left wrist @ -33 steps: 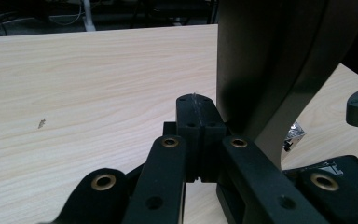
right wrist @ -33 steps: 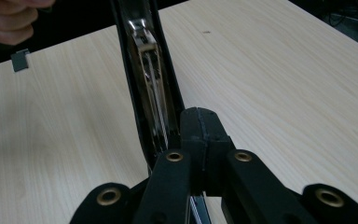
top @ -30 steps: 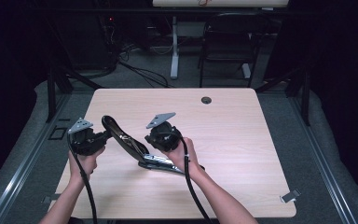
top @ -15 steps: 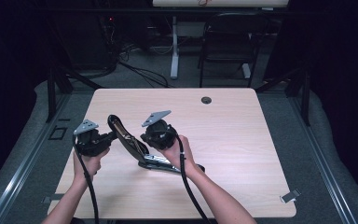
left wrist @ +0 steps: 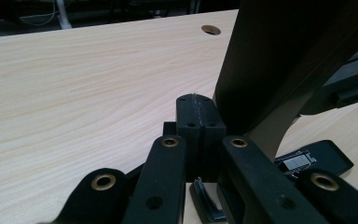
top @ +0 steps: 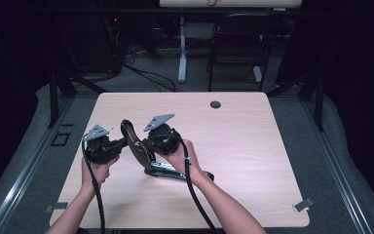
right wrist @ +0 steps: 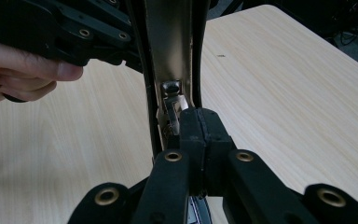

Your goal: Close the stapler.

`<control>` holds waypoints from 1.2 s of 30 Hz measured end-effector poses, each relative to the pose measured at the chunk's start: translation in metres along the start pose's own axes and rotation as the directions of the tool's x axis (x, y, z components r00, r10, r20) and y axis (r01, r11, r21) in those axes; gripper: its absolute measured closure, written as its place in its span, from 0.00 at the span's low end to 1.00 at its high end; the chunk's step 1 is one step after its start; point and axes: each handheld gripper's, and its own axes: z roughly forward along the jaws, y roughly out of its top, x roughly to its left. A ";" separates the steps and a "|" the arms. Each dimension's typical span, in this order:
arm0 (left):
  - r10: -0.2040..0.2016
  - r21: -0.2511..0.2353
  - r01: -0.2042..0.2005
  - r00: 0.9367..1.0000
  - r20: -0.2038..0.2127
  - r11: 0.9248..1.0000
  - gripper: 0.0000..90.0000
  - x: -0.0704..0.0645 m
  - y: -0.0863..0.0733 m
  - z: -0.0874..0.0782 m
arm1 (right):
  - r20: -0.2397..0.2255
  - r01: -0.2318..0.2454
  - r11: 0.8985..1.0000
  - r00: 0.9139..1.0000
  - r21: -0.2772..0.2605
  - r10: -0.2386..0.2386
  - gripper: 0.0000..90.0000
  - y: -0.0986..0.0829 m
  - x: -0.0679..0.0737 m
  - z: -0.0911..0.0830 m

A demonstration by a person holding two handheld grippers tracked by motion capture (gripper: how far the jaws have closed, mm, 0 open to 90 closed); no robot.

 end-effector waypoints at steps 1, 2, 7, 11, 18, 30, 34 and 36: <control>-0.004 0.001 0.004 1.000 0.002 1.000 1.00 0.000 0.000 0.000 | -0.001 -0.004 1.000 1.000 0.002 0.004 1.00 0.000 0.000 0.000; 0.001 0.006 -0.001 1.000 0.004 1.000 1.00 0.000 0.000 0.001 | -0.001 -0.009 1.000 1.000 -0.001 0.009 1.00 0.000 -0.001 0.000; 0.006 0.004 -0.006 1.000 0.008 1.000 1.00 -0.002 0.000 0.003 | 0.003 0.001 1.000 1.000 -0.009 -0.001 1.00 0.000 -0.001 -0.003; 0.007 0.009 -0.007 1.000 0.013 1.000 1.00 -0.004 0.001 0.006 | 0.003 -0.001 1.000 1.000 -0.016 0.001 1.00 0.001 -0.001 -0.004; 0.040 0.007 -0.040 0.999 0.036 0.999 1.00 -0.011 0.002 0.012 | 0.000 -0.005 1.000 1.000 -0.025 0.005 1.00 0.001 -0.002 -0.007; 0.073 0.062 -0.077 0.996 0.059 0.995 1.00 -0.021 -0.004 0.024 | 0.003 -0.004 0.998 1.000 -0.066 0.005 1.00 -0.006 0.001 -0.021; 0.077 0.075 -0.083 0.994 0.073 0.994 1.00 -0.024 -0.005 0.027 | -0.002 -0.026 0.996 1.000 -0.086 0.026 1.00 -0.013 -0.002 -0.031; 0.081 0.078 -0.087 0.994 0.076 0.993 1.00 -0.026 -0.006 0.029 | 0.000 -0.030 0.996 1.000 -0.086 0.030 1.00 -0.016 -0.004 -0.035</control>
